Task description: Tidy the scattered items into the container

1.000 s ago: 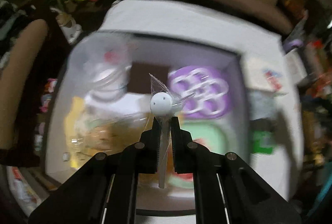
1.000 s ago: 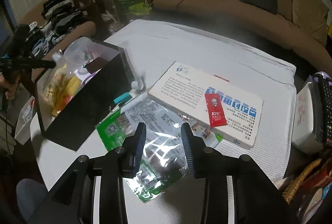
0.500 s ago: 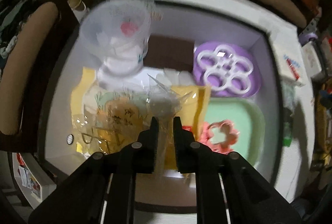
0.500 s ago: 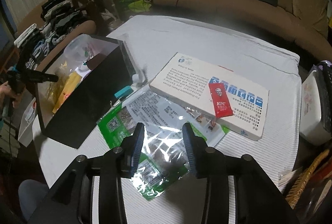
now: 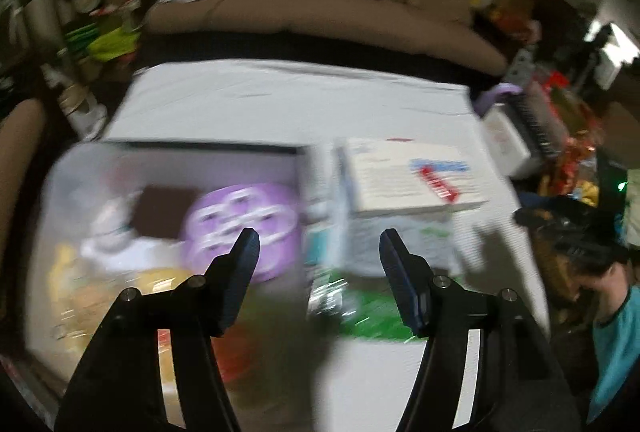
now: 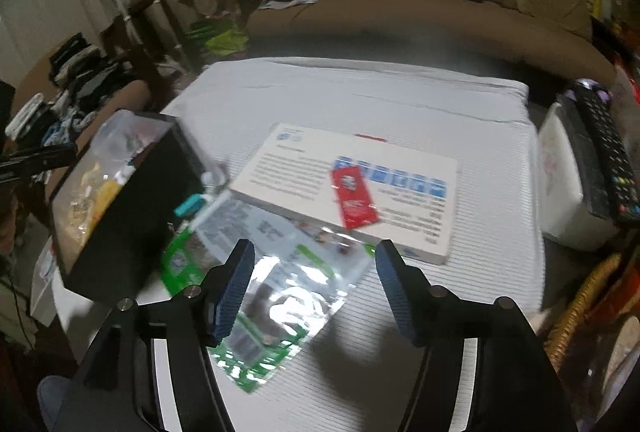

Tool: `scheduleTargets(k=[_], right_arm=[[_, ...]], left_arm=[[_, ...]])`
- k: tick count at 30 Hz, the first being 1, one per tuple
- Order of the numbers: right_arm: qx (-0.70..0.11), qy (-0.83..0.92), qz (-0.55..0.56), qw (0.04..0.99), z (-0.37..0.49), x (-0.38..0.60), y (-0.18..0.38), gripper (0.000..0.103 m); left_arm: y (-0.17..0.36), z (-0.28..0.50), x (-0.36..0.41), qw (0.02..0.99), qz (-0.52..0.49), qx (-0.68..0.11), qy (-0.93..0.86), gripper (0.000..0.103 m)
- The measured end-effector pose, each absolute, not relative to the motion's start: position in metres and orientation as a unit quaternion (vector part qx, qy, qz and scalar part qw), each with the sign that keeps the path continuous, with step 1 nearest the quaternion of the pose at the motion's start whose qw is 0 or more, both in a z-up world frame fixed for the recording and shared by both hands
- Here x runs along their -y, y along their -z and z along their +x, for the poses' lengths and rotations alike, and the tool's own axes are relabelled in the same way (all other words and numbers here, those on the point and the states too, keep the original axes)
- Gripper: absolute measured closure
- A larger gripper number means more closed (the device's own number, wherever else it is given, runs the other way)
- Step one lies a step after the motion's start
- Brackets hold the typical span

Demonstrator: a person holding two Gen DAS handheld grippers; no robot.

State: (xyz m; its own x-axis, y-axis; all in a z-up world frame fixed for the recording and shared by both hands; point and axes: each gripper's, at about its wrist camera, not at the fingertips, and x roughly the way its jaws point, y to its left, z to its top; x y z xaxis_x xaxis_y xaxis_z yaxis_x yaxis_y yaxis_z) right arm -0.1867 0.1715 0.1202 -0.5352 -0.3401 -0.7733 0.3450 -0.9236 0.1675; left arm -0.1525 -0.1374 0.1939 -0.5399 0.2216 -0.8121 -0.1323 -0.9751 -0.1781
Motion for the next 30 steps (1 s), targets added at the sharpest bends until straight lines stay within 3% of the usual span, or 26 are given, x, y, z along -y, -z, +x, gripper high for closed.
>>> scheduleTargets(k=[10,18,24,30], right_arm=[[0.028,0.881,0.431,0.191,-0.166,-0.207,-0.092,0.033],[0.037,0.878,0.429,0.211,-0.155,-0.214,-0.077,0.033],[0.064,0.872,0.433,0.219,-0.165,-0.217,-0.063,0.033],[0.218,0.832,0.443,0.255,-0.186,-0.231,-0.036,0.033]], left_arm=[[-0.103,-0.244,-0.021,0.142,-0.52,0.049,-0.841,0.043],[-0.07,-0.312,-0.059,0.158,-0.509,0.006,-0.846,0.043],[-0.047,-0.319,-0.061,0.165,-0.525,0.007,-0.835,0.046],[-0.049,-0.295,-0.055,0.214,-0.516,0.032,-0.829,0.05]])
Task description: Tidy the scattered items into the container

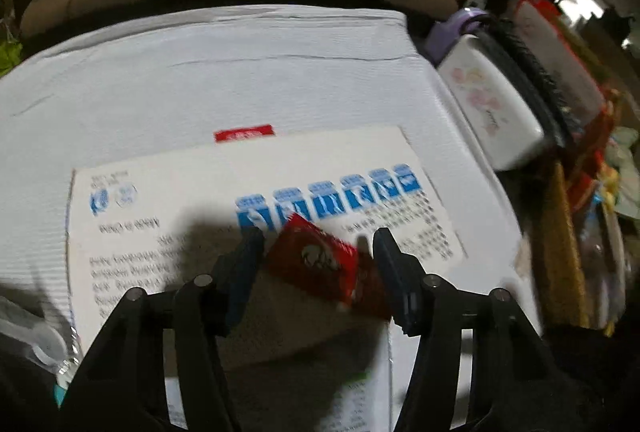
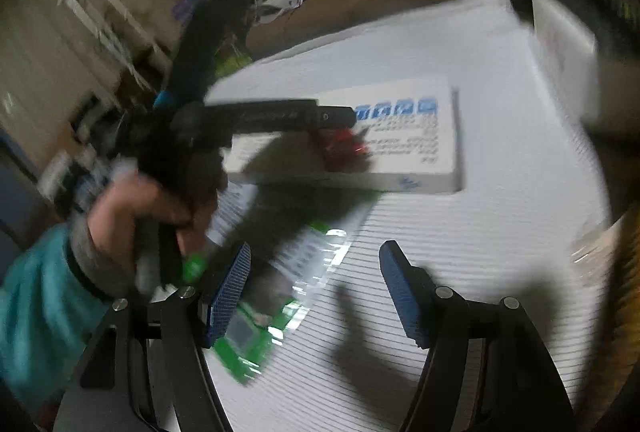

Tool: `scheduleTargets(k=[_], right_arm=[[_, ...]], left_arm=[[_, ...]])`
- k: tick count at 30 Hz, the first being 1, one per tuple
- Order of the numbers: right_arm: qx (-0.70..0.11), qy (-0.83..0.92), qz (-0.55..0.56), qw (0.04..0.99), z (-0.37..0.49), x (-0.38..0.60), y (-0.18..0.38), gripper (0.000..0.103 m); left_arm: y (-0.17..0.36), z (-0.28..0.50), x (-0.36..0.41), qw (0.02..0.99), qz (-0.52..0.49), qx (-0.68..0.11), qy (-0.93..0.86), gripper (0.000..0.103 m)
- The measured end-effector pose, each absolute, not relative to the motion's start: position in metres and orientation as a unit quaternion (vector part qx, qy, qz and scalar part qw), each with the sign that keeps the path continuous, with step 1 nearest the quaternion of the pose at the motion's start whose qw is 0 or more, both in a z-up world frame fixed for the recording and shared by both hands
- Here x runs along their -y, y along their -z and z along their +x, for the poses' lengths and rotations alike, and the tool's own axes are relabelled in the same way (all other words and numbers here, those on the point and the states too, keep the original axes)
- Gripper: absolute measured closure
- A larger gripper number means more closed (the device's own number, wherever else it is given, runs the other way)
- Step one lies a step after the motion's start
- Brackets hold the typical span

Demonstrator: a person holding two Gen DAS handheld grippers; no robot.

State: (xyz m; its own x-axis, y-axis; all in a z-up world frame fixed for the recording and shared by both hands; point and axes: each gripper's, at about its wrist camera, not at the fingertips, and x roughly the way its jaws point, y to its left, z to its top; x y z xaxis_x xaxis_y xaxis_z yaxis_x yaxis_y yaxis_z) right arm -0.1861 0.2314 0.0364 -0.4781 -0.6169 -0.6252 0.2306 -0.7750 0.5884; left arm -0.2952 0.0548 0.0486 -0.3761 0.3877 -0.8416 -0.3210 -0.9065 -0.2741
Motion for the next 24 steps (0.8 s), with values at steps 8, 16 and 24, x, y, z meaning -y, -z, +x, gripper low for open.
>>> scheduleTargets(k=[8,16,24], right_arm=[[0.407,0.785,0.416,0.211,-0.21,-0.264,-0.008,0.034],[0.513,0.74,0.4,0.173,-0.226,-0.279,0.005,0.035],[0.533,0.724,0.408,0.159,-0.231,-0.272,0.018,0.041]], left_arm=[[-0.069,-0.291,-0.046,0.223,-0.511,0.074,-0.827,0.055],[-0.062,-0.328,-0.068,0.236,-0.52,0.014,-0.821,0.074],[-0.04,-0.321,-0.084,0.305,-0.563,0.051,-0.766,0.091]])
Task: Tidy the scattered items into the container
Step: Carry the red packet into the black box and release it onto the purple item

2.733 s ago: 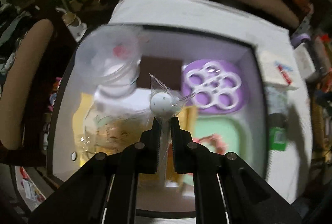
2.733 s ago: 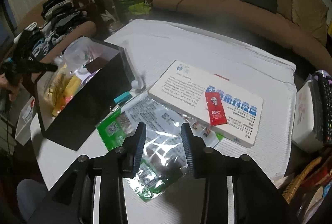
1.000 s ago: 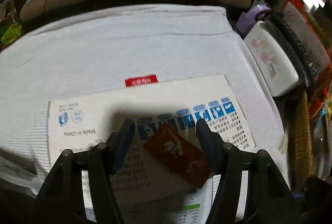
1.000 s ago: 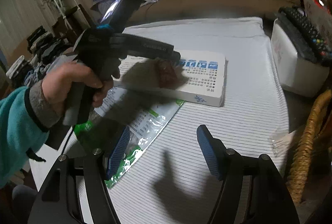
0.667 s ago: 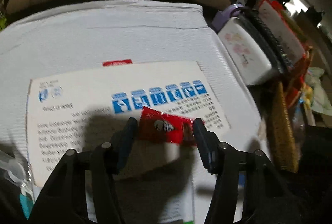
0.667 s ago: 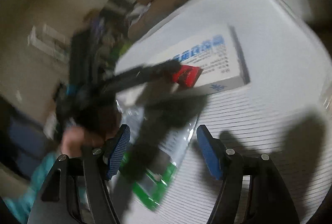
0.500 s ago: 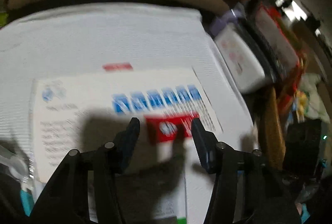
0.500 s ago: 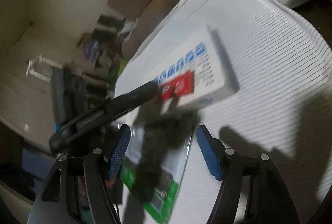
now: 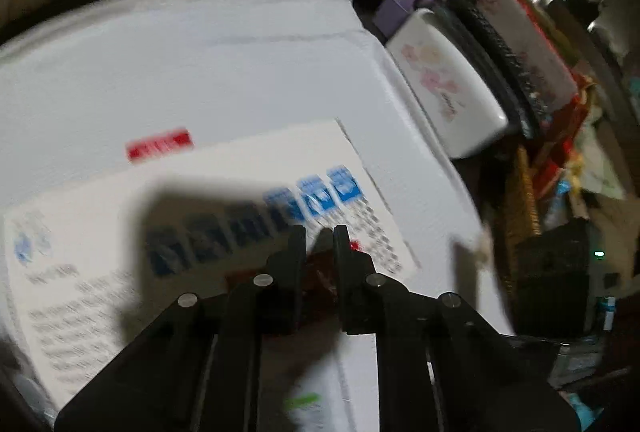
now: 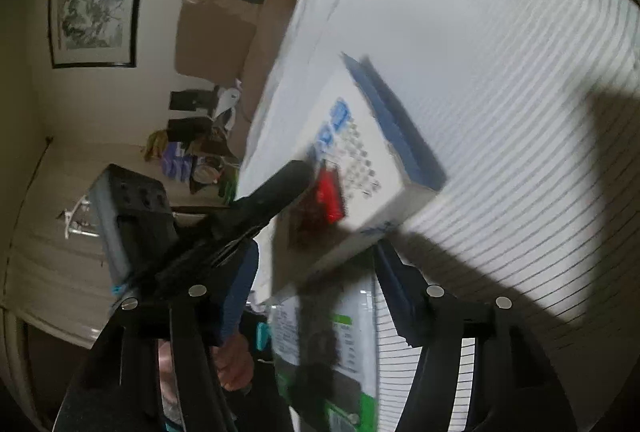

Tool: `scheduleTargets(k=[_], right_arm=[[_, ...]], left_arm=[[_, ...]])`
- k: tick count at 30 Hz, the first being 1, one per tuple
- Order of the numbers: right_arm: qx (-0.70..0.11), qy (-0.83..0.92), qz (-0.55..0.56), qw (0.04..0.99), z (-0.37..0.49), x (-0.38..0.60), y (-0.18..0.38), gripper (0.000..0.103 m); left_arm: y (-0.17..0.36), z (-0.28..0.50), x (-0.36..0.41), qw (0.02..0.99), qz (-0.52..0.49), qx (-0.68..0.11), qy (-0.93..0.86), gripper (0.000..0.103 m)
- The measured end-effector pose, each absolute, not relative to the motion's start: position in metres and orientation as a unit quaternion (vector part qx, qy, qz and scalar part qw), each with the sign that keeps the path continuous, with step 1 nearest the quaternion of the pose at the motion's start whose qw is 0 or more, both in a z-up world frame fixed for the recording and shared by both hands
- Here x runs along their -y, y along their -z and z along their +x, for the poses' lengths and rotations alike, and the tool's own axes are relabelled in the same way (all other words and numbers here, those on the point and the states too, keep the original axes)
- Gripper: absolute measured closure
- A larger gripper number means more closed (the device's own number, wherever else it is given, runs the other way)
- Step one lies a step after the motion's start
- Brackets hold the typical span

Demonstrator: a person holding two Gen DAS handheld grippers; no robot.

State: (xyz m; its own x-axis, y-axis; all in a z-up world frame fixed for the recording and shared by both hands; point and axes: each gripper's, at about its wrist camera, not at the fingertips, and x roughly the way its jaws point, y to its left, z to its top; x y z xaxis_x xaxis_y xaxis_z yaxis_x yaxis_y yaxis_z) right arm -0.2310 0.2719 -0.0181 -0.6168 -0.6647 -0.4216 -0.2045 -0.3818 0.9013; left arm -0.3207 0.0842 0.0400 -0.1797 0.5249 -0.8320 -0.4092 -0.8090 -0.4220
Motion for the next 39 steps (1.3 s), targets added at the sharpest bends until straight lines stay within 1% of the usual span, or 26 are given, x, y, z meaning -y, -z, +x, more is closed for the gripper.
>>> scheduleTargets(k=[1,5,9,10,11,12,13,14,15,17,19,20,21,22,25,30,33,34,35,36,39], right_arm=[[0.532,0.725,0.408,0.155,-0.23,-0.273,0.019,0.044],[0.533,0.73,0.403,0.143,-0.229,-0.283,0.018,0.048],[0.523,0.724,0.42,0.161,-0.23,-0.276,0.018,0.048],[0.513,0.727,0.425,0.165,-0.231,-0.272,0.016,0.048],[0.505,0.73,0.428,0.17,-0.232,-0.269,0.017,0.048],[0.497,0.732,0.429,0.179,-0.234,-0.266,0.016,0.048],[0.491,0.733,0.43,0.19,-0.236,-0.262,0.014,0.048],[0.486,0.735,0.429,0.199,-0.237,-0.258,0.013,0.048],[0.482,0.737,0.428,0.203,-0.236,-0.256,0.013,0.048],[0.466,0.741,0.434,0.213,-0.237,-0.25,0.013,0.052],[0.471,0.733,0.438,0.222,-0.239,-0.247,0.019,0.063],[0.476,0.73,0.437,0.223,-0.239,-0.247,0.022,0.066],[0.477,0.73,0.436,0.221,-0.238,-0.247,0.025,0.081],[0.475,0.731,0.436,0.224,-0.237,-0.247,0.027,0.092],[0.477,0.733,0.428,0.229,-0.233,-0.249,0.026,0.094],[0.491,0.716,0.426,0.256,-0.223,-0.252,0.023,0.094],[0.481,0.712,0.436,0.269,-0.215,-0.244,0.016,0.094],[0.475,0.712,0.439,0.271,-0.211,-0.241,0.014,0.094],[0.471,0.713,0.443,0.273,-0.209,-0.239,0.013,0.094],[0.465,0.714,0.446,0.274,-0.207,-0.236,0.011,0.094],[0.46,0.717,0.45,0.269,-0.199,-0.232,0.009,0.094]], left_arm=[[-0.038,-0.317,-0.083,0.307,-0.568,0.064,-0.761,0.091],[-0.031,-0.307,-0.065,0.297,-0.603,0.17,-0.721,0.091],[-0.048,-0.305,-0.039,0.259,-0.576,0.203,-0.748,0.09],[-0.055,-0.303,-0.029,0.251,-0.564,0.211,-0.758,0.085],[-0.061,-0.3,-0.021,0.246,-0.554,0.218,-0.765,0.072],[-0.067,-0.295,-0.011,0.238,-0.541,0.225,-0.774,0.062],[-0.071,-0.288,-0.001,0.232,-0.53,0.235,-0.781,0.045],[-0.071,-0.285,0.004,0.231,-0.525,0.244,-0.782,0.043],[-0.069,-0.281,0.009,0.228,-0.524,0.253,-0.781,0.043],[-0.066,-0.274,0.017,0.224,-0.527,0.263,-0.777,0.043],[-0.06,-0.267,0.02,0.22,-0.531,0.268,-0.773,0.043],[-0.057,-0.265,0.019,0.222,-0.534,0.27,-0.77,0.043],[-0.052,-0.262,0.017,0.225,-0.535,0.274,-0.767,0.043],[-0.05,-0.261,0.015,0.229,-0.535,0.278,-0.765,0.043],[-0.043,-0.258,0.007,0.24,-0.534,0.301,-0.753,0.044],[-0.019,-0.255,0.003,0.239,-0.548,0.361,-0.716,0.044],[-0.005,-0.249,0.003,0.244,-0.553,0.395,-0.692,0.046],[0.0,-0.247,0.005,0.243,-0.551,0.407,-0.687,0.056],[0.005,-0.246,0.006,0.243,-0.548,0.418,-0.683,0.081],[0.008,-0.245,0.007,0.249,-0.544,0.43,-0.676,0.09],[0.01,-0.241,0.008,0.255,-0.539,0.448,-0.667,0.091]])
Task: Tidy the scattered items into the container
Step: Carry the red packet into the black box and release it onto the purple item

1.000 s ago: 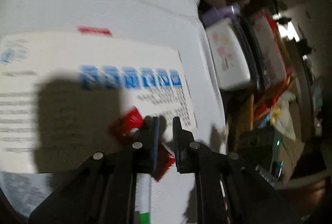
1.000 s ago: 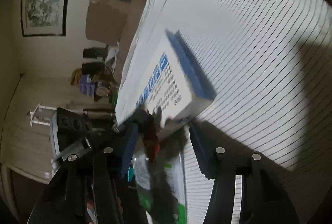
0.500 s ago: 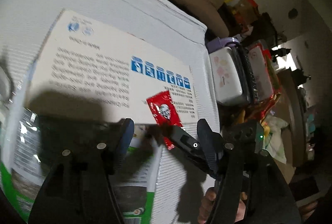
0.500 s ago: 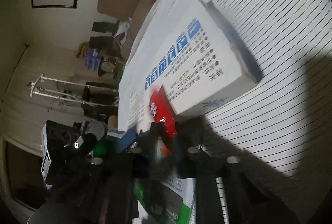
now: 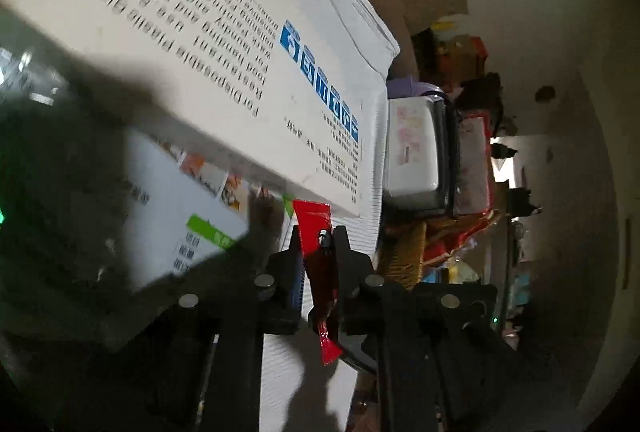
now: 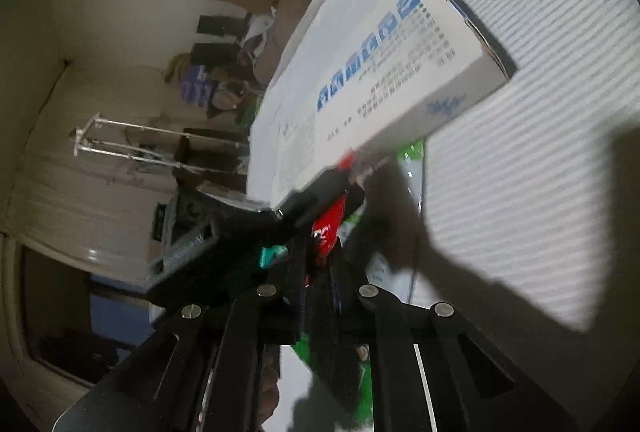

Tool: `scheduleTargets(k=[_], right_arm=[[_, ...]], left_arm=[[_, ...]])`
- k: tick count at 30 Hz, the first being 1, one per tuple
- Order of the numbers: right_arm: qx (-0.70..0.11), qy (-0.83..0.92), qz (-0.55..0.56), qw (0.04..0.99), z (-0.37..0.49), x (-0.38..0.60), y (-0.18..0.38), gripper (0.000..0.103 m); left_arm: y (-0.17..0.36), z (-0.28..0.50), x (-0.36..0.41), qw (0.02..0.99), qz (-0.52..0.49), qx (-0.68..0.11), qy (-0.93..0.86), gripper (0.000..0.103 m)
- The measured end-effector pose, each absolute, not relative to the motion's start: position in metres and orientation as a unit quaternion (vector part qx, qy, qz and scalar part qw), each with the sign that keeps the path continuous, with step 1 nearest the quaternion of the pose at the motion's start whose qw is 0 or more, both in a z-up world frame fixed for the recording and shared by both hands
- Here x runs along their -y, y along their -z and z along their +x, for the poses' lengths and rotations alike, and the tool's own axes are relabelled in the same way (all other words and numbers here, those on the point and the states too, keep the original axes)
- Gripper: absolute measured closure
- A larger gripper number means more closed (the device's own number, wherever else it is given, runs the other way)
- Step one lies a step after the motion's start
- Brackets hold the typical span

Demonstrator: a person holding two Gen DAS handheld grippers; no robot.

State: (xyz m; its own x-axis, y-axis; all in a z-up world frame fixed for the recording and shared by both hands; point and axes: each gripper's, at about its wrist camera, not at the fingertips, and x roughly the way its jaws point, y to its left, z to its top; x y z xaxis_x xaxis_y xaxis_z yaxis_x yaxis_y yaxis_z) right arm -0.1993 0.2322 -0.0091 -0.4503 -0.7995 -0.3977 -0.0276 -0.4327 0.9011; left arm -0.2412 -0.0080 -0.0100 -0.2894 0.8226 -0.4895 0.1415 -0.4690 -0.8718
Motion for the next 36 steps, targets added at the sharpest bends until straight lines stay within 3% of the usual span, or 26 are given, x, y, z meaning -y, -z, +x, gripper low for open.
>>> scheduleTargets(k=[4,10,20,27,33,35,36], right_arm=[[0.451,0.716,0.452,0.283,-0.189,-0.221,-0.003,0.094],[0.422,0.712,0.448,0.339,-0.172,-0.181,-0.042,0.094],[0.363,0.7,0.454,0.414,-0.203,-0.041,-0.111,0.09],[0.304,0.711,0.507,0.381,-0.257,0.044,-0.097,0.09],[0.225,0.732,0.545,0.341,-0.271,0.068,-0.087,0.083],[0.195,0.747,0.537,0.339,-0.264,0.064,-0.097,0.076],[0.182,0.756,0.531,0.337,-0.26,0.06,-0.102,0.066]], left_arm=[[-0.006,-0.223,0.02,0.258,-0.526,0.45,-0.674,0.092],[-0.07,-0.189,0.063,0.268,-0.485,0.436,-0.709,0.093],[-0.156,-0.18,0.204,0.196,-0.457,0.398,-0.771,0.094],[-0.117,-0.227,0.278,0.141,-0.508,0.403,-0.748,0.091],[-0.075,-0.252,0.291,0.104,-0.562,0.354,-0.74,0.093],[-0.068,-0.255,0.284,0.094,-0.581,0.323,-0.741,0.093],[-0.065,-0.257,0.279,0.093,-0.589,0.308,-0.741,0.093]])
